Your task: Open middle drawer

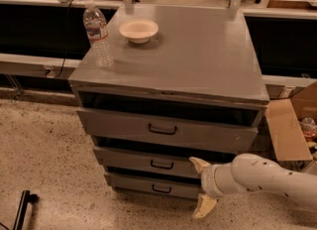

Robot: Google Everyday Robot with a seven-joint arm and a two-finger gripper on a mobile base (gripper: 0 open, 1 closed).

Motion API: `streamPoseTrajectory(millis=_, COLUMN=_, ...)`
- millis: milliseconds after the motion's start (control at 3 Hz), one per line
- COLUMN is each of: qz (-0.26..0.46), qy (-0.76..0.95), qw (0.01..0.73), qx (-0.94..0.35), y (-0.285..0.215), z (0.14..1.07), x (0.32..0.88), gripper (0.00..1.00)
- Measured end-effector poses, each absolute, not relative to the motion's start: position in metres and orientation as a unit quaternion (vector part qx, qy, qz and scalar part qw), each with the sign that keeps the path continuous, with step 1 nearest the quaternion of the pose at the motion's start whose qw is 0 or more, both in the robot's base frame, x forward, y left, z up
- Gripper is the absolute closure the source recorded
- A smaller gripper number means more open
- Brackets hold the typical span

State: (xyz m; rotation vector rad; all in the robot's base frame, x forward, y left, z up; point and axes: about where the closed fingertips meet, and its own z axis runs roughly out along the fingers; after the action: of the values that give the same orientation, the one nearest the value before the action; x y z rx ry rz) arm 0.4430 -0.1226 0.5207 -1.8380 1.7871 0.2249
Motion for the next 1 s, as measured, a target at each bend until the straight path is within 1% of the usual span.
streamPoseTrajectory(millis=667, qz=0.087, qy=0.684, qw=0.273, qx=-0.671, y=-0.143, z=0.455, x=0.483, gripper=0.0)
streamPoseTrajectory(millis=1000, qz=0.072, qy=0.695, qw=0.275, qx=-0.661, y=-0.15, z=0.449, x=0.507, gripper=0.0)
